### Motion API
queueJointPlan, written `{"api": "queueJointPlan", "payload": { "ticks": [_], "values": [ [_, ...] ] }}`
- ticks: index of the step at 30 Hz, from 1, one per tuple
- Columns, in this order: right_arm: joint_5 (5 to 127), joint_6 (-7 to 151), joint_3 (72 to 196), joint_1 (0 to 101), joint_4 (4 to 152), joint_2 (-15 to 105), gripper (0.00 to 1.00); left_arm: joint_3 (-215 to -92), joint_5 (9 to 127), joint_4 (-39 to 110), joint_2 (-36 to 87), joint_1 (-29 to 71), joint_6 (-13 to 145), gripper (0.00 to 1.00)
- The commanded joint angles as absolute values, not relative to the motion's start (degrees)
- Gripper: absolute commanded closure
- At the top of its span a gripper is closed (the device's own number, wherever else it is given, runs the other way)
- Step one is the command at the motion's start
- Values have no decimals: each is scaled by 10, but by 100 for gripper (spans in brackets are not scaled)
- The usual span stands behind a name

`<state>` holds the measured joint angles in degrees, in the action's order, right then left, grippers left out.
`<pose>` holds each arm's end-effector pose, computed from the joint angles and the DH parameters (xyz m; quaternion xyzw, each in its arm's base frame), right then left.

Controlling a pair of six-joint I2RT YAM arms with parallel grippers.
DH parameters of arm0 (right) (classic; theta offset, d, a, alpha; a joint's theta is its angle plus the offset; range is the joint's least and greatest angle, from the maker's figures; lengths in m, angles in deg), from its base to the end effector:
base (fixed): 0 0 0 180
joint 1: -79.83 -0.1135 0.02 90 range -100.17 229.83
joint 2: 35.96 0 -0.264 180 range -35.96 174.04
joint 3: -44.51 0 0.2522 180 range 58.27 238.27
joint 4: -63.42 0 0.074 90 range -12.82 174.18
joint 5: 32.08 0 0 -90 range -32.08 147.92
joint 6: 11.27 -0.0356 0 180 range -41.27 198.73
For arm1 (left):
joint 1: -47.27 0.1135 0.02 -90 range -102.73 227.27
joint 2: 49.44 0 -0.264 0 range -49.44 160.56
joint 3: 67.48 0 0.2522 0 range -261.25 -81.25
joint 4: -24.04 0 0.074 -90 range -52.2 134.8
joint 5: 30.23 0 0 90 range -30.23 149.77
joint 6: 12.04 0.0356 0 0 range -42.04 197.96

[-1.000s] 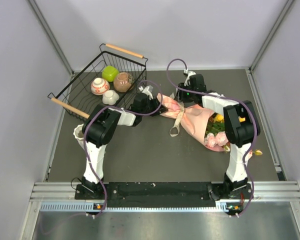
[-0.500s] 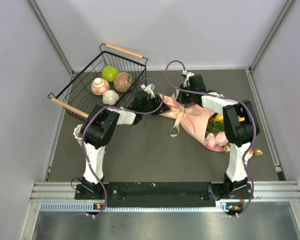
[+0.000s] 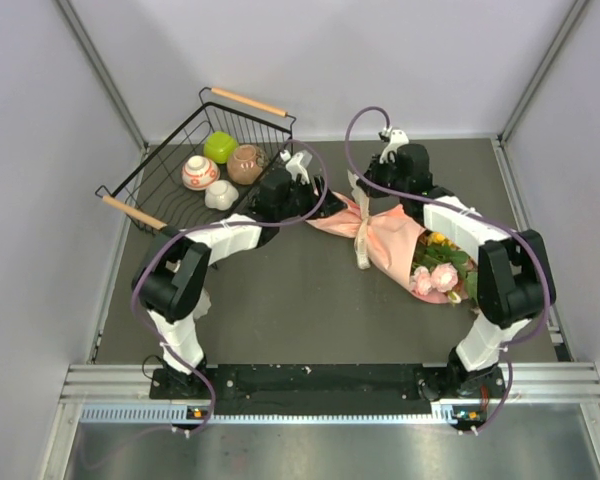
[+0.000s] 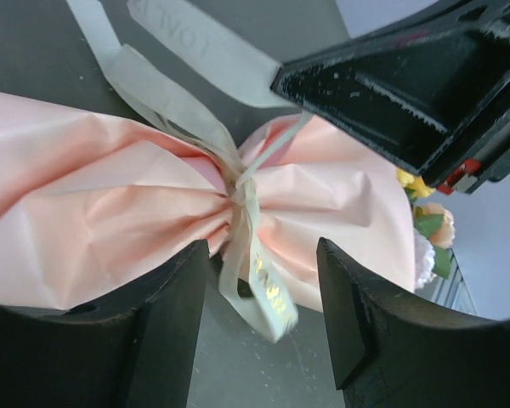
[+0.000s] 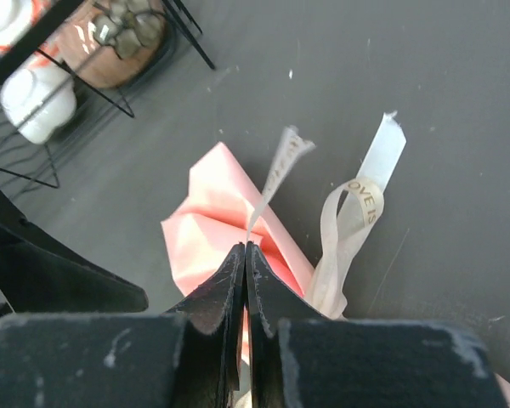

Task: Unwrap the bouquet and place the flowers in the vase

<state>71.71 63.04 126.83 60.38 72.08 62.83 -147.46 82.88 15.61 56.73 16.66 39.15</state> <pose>0.3748 0.1414 0.2568 -0.0918 0.8353 0.2573 0.4770 0.3556 -0.2266 0.2232 0.0612 0.7978 -0.4619 0.3826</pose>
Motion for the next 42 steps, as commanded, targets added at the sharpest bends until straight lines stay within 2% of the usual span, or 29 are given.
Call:
{"api": "queueJointPlan", "payload": {
  "ticks": [1,6,12,18,22,27,31,40,42],
  "values": [
    [717,625,1238,596,673,582,100,-1446,838,157,511,160,401,40],
    [712,626,1215,597,659,555,100,-1430,843,164,483,154,405,39],
    [742,601,1206,596,630,547,100,-1447,864,166,496,135,423,45],
    [765,562,1201,596,611,537,100,-1485,850,164,527,114,438,34],
    [814,506,1214,597,608,510,100,-1480,828,139,517,113,434,38],
    [828,465,1206,585,590,462,100,-1372,812,70,431,112,426,40],
    [826,439,1208,560,585,437,100,-1289,800,79,347,110,441,35],
    [767,437,1218,457,609,358,100,-1229,743,275,111,110,483,34],
    [746,412,1193,419,571,343,100,-1210,721,313,53,110,487,43]
  ]
}}
